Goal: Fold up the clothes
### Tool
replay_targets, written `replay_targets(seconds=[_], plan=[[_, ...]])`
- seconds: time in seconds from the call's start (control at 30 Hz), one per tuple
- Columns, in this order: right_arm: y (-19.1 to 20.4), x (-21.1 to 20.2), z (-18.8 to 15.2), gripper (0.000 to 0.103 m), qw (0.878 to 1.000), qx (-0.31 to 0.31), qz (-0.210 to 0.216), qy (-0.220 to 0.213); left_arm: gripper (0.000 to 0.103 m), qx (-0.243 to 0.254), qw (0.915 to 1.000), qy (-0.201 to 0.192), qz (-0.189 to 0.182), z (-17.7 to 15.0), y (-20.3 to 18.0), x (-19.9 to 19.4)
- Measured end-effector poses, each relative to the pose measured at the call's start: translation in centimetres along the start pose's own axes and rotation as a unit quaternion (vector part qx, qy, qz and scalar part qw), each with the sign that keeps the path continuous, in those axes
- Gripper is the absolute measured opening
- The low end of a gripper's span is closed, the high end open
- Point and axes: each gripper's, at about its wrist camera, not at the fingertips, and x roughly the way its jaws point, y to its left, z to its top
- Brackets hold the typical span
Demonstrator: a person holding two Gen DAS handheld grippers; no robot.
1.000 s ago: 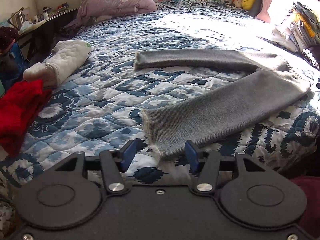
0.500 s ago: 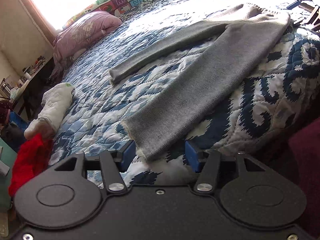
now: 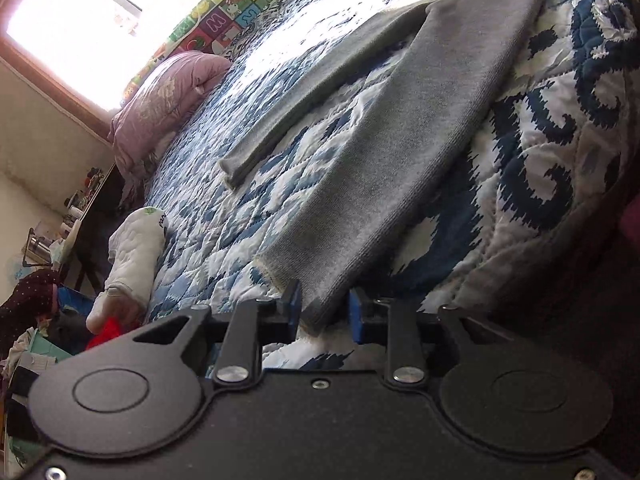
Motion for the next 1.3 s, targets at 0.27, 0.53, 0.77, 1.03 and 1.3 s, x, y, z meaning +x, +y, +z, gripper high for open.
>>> replay_targets(seconds=[0.27, 0.53, 0.77, 1.03, 1.3], plan=[[-3.2, -0.3, 1.1, 0.020, 0.996, 0.088, 0.016, -0.028, 0.007, -0.124, 0.9912, -0.046, -0.002, 2.2, 4.9, -0.5], [-8.6, 2.1, 3.2, 0.017, 0.982, 0.182, 0.031, -0.035, 0.005, -0.226, 0.9705, -0.085, -0.010, 6.5, 10.9, 3.1], [-11.9, 5.8, 5.3, 0.017, 0.978, 0.206, 0.029, -0.029, 0.005, -0.246, 0.9665, -0.074, -0.010, 9.6, 14.0, 8.8], [-13.7, 10.2, 6.9, 0.017, 0.977, 0.210, 0.031, -0.002, 0.005, -0.243, 0.9689, -0.041, -0.021, 11.4, 15.3, 13.9], [-14.4, 14.3, 7.1, 0.017, 0.974, 0.223, 0.027, 0.028, 0.005, -0.237, 0.9705, -0.003, -0.044, 12.7, 15.7, 18.1]])
